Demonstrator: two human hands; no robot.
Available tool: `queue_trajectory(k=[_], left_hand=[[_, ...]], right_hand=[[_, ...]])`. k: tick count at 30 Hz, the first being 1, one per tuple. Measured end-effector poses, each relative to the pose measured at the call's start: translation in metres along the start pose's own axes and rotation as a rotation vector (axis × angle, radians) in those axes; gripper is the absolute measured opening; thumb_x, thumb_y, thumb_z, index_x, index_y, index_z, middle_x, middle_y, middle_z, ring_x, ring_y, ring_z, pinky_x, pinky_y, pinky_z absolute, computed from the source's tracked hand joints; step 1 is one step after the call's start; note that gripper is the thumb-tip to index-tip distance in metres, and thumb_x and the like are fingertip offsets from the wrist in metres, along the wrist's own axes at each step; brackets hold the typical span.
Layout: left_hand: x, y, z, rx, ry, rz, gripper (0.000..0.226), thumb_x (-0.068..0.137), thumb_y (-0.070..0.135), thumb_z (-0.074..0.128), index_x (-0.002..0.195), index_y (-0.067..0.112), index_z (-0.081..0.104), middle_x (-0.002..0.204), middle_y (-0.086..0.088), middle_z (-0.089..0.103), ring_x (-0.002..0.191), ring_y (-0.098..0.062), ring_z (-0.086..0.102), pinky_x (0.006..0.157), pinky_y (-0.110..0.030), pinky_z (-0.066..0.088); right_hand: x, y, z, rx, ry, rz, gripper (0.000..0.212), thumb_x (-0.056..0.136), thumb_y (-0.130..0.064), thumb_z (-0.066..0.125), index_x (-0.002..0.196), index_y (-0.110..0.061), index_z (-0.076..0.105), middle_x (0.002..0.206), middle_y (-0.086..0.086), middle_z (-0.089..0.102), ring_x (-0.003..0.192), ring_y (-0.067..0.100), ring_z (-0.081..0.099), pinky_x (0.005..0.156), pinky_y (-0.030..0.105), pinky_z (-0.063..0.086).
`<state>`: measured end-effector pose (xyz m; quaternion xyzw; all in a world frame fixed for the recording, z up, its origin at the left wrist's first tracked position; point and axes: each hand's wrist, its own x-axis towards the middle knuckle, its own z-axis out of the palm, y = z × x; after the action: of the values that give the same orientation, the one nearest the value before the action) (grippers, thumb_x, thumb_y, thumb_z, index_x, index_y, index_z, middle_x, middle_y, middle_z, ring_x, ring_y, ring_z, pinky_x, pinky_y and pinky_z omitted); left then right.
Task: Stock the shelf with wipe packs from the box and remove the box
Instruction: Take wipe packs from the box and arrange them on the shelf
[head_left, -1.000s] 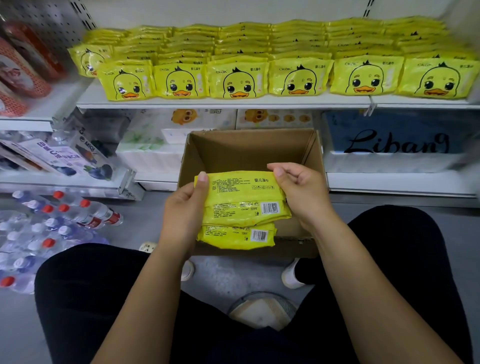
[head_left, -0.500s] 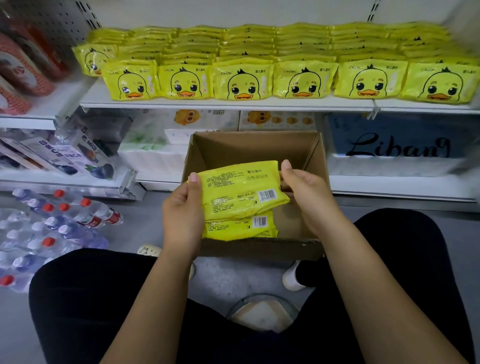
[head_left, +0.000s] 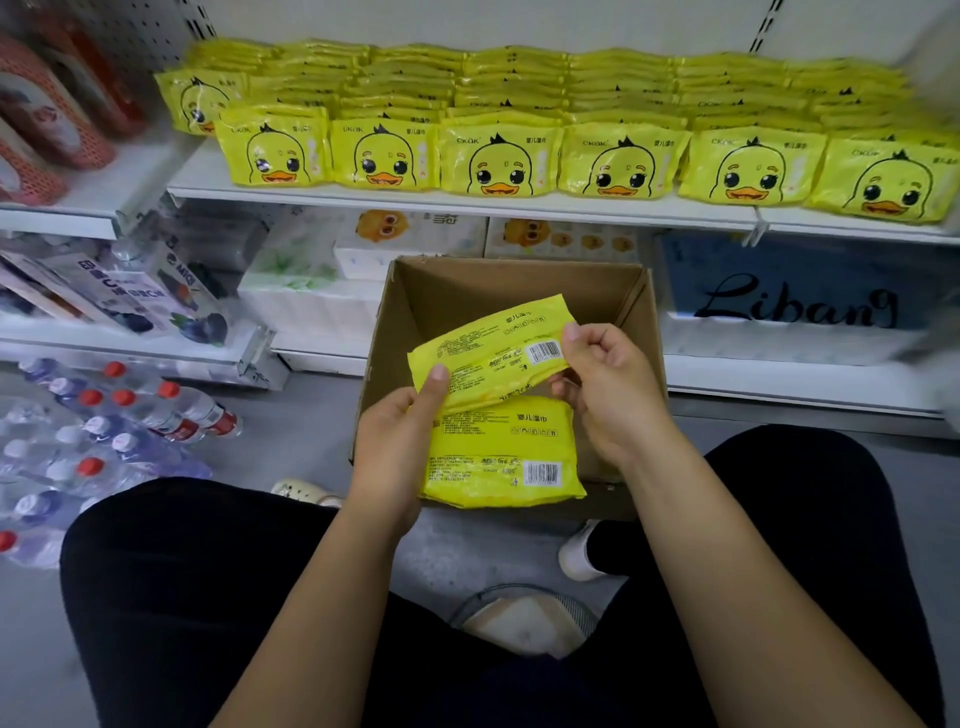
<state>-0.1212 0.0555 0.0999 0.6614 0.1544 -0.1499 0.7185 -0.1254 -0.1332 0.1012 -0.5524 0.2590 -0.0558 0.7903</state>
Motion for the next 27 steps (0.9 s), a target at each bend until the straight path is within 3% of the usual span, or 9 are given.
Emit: queue_trajectory(k=[4,8,10,12,15,17,19,27], left_hand=[[-0.005,-0.005,-0.002,-0.005,-0.004,0.012,0.043,0.096,0.047,0.065,0.096,0.004,0.069,0.099,-0.019,0.076,0.098,-0.044,0.072,0.086,-0.064,0.057],[-0.002,-0.001,-0.007,0.013,0.010,-0.001,0.039,0.106,0.043,0.049,0.095,0.017,0.076,0.096,-0.010,0.079,0.090,-0.031,0.076,0.083,-0.049,0.061],[0.002,-0.002,-0.012,0.063,0.029,0.050,0.052,0.100,0.054,0.053,0.098,0.004,0.071,0.095,-0.015,0.076,0.085,-0.037,0.072,0.083,-0.057,0.059],[0.008,-0.005,-0.019,0.164,0.045,0.127,0.072,0.089,0.067,0.053,0.100,-0.004,0.061,0.086,-0.011,0.064,0.077,-0.028,0.058,0.073,-0.051,0.055],[0.018,-0.005,-0.028,0.273,0.052,0.206,0.081,0.086,0.072,0.050,0.095,-0.007,0.057,0.078,-0.007,0.057,0.071,-0.020,0.051,0.062,-0.050,0.051],[0.019,0.001,-0.033,0.349,0.070,0.265,0.068,0.095,0.061,0.050,0.079,-0.005,0.051,0.068,-0.008,0.046,0.062,-0.016,0.041,0.057,-0.035,0.037],[0.021,0.005,-0.040,0.433,0.110,0.310,0.053,0.104,0.045,0.050,0.068,0.007,0.045,0.061,-0.005,0.037,0.056,-0.015,0.031,0.054,-0.031,0.027],[0.046,0.027,-0.074,0.550,0.161,0.398,0.057,0.106,0.039,0.048,0.076,-0.009,0.047,0.058,-0.004,0.035,0.055,-0.019,0.030,0.054,-0.035,0.025]], right_hand=[[-0.001,-0.002,-0.006,-0.010,-0.042,0.049,0.018,0.099,-0.024,0.063,0.102,-0.007,0.058,0.089,0.010,0.071,0.060,0.011,0.057,0.054,0.021,0.048],[-0.002,-0.002,-0.008,-0.022,-0.026,0.062,0.013,0.099,-0.020,0.063,0.089,-0.014,0.056,0.084,0.005,0.074,0.063,0.012,0.066,0.058,0.024,0.053],[-0.001,0.000,-0.007,-0.055,0.019,0.030,0.017,0.099,-0.015,0.063,0.084,-0.013,0.054,0.076,0.000,0.072,0.062,0.008,0.066,0.054,0.021,0.052],[0.001,0.001,-0.007,-0.158,0.053,-0.021,0.019,0.097,-0.014,0.065,0.081,-0.014,0.055,0.074,0.001,0.069,0.061,0.007,0.063,0.051,0.019,0.050],[0.005,-0.002,-0.006,-0.368,0.056,-0.098,0.020,0.095,-0.016,0.069,0.078,-0.014,0.057,0.079,0.009,0.067,0.058,0.007,0.061,0.048,0.017,0.046],[0.010,-0.007,-0.002,-0.410,0.023,-0.106,0.022,0.094,-0.015,0.070,0.076,-0.013,0.057,0.080,0.013,0.069,0.052,0.006,0.063,0.045,0.016,0.041],[0.016,-0.011,0.006,-0.432,-0.017,-0.090,0.022,0.093,-0.015,0.071,0.076,-0.013,0.058,0.078,0.011,0.071,0.052,0.008,0.065,0.046,0.019,0.039],[0.036,-0.018,0.053,-0.231,-0.096,0.043,0.018,0.094,-0.014,0.069,0.079,-0.013,0.059,0.078,0.006,0.070,0.052,0.011,0.065,0.044,0.017,0.041]])
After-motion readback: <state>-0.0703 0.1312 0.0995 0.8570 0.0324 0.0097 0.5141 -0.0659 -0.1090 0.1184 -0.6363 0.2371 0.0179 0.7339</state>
